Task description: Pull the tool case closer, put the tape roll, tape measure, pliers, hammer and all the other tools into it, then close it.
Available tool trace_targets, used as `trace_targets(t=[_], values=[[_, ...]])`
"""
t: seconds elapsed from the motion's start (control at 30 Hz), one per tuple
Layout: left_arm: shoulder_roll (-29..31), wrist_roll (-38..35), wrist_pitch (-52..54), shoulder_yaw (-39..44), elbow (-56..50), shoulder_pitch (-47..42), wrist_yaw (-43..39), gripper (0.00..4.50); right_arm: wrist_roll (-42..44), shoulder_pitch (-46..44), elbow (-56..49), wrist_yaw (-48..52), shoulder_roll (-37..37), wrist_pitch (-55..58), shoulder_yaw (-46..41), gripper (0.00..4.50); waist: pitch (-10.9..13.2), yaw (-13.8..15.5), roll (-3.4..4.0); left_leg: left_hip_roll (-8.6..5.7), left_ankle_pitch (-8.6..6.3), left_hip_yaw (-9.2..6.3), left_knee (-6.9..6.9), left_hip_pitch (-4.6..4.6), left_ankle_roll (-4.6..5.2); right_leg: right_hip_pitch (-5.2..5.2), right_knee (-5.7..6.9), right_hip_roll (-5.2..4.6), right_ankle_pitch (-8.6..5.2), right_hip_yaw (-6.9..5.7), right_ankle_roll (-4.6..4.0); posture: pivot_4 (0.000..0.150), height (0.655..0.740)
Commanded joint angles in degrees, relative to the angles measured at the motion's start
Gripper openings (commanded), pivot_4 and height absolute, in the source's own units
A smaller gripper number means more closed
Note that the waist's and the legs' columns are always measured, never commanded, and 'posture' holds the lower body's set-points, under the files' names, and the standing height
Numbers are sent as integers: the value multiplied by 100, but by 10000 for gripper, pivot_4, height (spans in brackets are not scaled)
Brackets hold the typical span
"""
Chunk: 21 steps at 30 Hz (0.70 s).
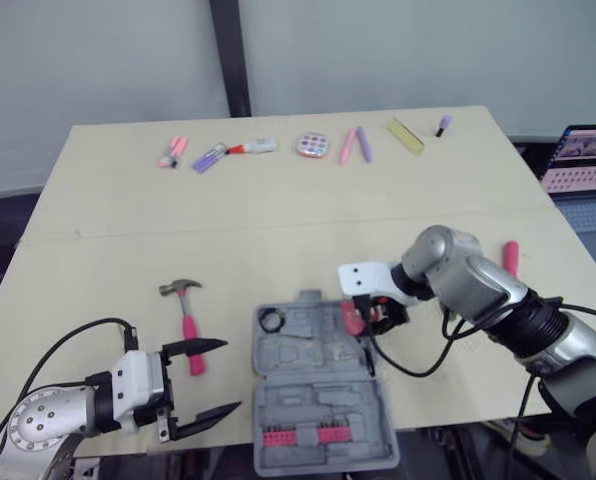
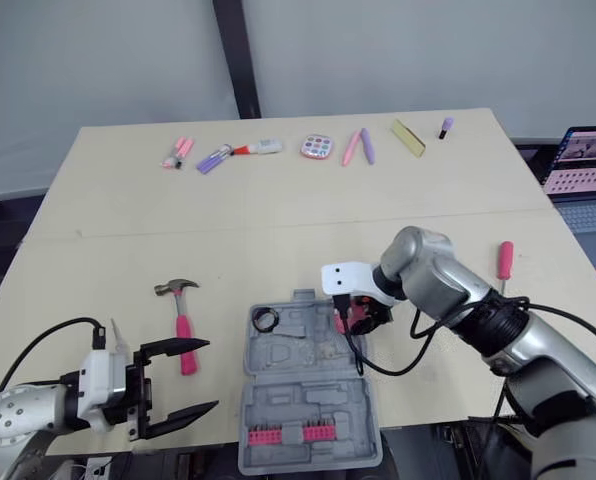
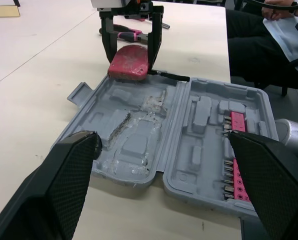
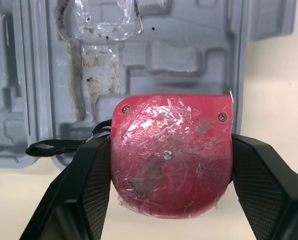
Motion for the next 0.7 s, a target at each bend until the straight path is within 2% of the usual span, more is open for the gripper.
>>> trace_targets(t=[0.03,0.67,0.7], values=[[-11,11,-89,21,-140,62,11,45000,-125,-75,-35,22,62,-91,-64,29678,0,6,0,0,0,0,0,0,0,0,0,0,0,0,0,1500,7400],[-23,63,-74,-49,-239,149,76,45000,-374,-36,144,45,352,-218,-81,29678,0,-1,1,0,0,0,0,0,0,0,0,0,0,0,0,1500,7400],[-19,62,-73,-52,-240,150,77,45000,-379,-35,141,39,354,-230,-87,34678,0,0,1,0,0,0,-1,0,0,0,0,0,0,0,0,1500,7400]])
